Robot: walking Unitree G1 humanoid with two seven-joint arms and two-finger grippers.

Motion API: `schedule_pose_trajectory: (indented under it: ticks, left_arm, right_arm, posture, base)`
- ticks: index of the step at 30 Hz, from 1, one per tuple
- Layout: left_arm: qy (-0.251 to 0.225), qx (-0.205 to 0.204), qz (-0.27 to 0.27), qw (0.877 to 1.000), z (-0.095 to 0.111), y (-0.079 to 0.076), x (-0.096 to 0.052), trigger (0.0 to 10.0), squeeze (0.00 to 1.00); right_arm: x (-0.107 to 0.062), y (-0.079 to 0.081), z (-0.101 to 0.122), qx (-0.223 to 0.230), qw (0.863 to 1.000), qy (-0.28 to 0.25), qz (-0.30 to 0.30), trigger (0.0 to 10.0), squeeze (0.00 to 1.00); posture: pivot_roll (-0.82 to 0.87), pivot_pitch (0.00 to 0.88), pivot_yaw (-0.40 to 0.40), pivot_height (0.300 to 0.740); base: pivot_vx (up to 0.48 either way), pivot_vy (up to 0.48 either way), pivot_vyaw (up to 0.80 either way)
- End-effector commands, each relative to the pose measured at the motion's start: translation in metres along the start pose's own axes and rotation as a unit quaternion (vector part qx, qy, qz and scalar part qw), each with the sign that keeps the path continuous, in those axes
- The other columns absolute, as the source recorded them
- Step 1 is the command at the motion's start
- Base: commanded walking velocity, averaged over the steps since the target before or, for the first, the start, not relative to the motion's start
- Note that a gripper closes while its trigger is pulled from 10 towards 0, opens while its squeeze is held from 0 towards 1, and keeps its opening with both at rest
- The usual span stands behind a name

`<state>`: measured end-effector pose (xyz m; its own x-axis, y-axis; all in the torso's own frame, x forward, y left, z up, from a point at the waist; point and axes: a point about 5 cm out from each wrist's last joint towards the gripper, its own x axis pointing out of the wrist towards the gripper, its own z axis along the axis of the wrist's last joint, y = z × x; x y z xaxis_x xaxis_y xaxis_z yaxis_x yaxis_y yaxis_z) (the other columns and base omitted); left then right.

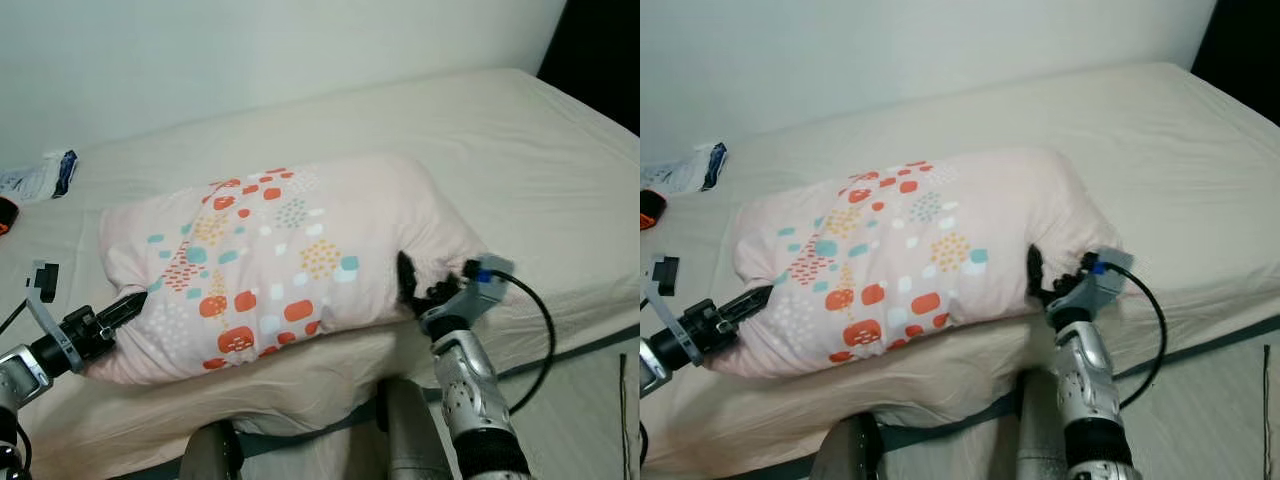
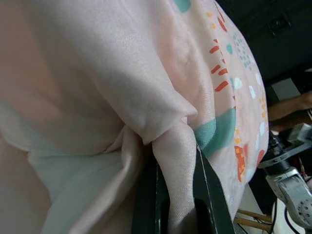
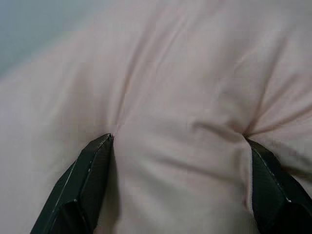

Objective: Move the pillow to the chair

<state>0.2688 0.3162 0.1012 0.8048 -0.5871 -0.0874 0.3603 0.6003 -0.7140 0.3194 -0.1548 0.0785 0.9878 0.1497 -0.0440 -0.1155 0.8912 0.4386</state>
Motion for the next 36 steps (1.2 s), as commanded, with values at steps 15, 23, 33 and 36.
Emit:
schedule_pose_trajectory:
  ticks: [15,23,33,36]
  left_arm:
    - [0.008,-0.007,-0.043,0.999,-0.022,-0.019,0.032,0.0,0.00]
    - [0.038,0.091,0.004,0.995,-0.051,-0.023,0.060,0.0,0.00]
    - [-0.077,0.152,0.073,0.983,-0.064,-0.043,0.093,0.0,0.00]
    - [-0.134,0.171,0.128,0.968,-0.056,-0.050,0.107,0.0,0.00]
  right_arm:
    - [0.020,0.064,-0.025,-0.129,0.972,0.069,0.184,0.0,0.00]
    - [0.016,0.029,-0.026,-0.195,0.975,0.071,0.080,0.0,0.00]
    - [0.001,-0.007,-0.012,-0.257,0.966,0.007,-0.029,0.0,0.00]
    - [0.004,0.001,0.007,-0.284,0.957,-0.053,-0.006,0.0,0.00]
  posture:
    - [-0.08,0.113,0.077,0.565]
    - [-0.09,0.113,0.063,0.565]
    - [-0.11,0.095,0.058,0.565]
    - [-0.11,0.076,0.059,0.565]
  base:
    - [0.000,0.000,0.00]
    - [0.000,0.000,0.00]
    - [0.000,0.000,0.00]
    - [0.000,0.000,0.00]
